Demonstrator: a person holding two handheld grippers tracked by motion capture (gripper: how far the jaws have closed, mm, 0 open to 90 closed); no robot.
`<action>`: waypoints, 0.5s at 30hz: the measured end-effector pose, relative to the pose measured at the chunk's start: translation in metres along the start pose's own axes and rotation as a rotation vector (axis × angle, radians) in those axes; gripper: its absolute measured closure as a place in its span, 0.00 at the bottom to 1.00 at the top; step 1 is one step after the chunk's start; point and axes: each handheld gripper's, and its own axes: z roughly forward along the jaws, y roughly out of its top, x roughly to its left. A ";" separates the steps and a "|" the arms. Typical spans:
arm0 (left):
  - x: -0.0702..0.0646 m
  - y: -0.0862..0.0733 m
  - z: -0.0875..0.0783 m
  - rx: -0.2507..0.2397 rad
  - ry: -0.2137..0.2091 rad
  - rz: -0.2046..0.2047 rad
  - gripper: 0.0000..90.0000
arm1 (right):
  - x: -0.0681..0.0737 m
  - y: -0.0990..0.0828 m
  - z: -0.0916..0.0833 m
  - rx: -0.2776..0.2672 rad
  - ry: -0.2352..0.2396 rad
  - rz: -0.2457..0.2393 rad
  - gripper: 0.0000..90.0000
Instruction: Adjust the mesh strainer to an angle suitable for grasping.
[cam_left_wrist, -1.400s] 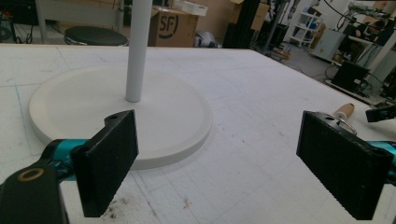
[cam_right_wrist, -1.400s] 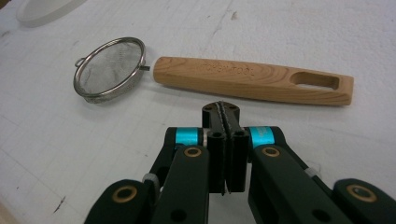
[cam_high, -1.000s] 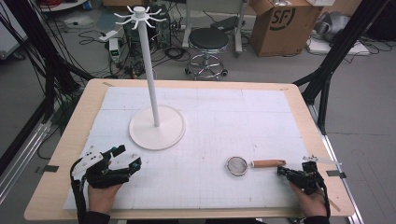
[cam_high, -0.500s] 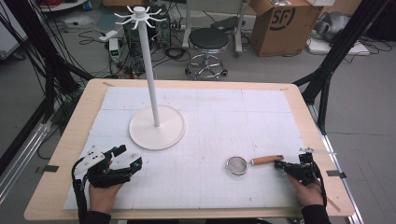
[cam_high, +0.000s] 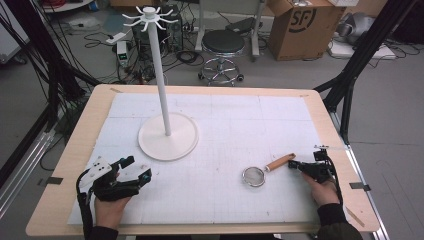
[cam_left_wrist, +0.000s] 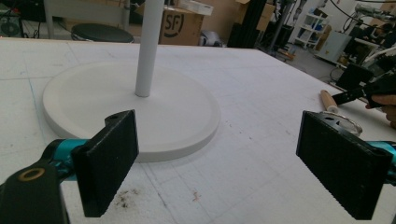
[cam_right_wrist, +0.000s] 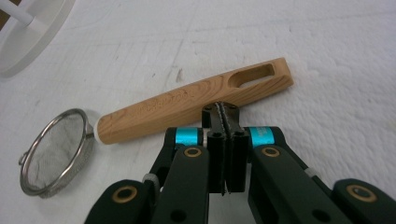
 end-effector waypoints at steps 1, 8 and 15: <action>0.000 0.000 -0.001 -0.003 0.000 -0.001 0.15 | 0.000 0.002 0.001 0.005 0.004 0.000 1.00; 0.000 -0.001 -0.003 0.002 0.004 0.004 0.15 | 0.006 0.013 0.017 0.018 0.027 -0.017 1.00; -0.001 -0.002 -0.006 0.004 0.010 0.000 0.15 | 0.014 0.024 0.034 0.035 0.059 -0.006 1.00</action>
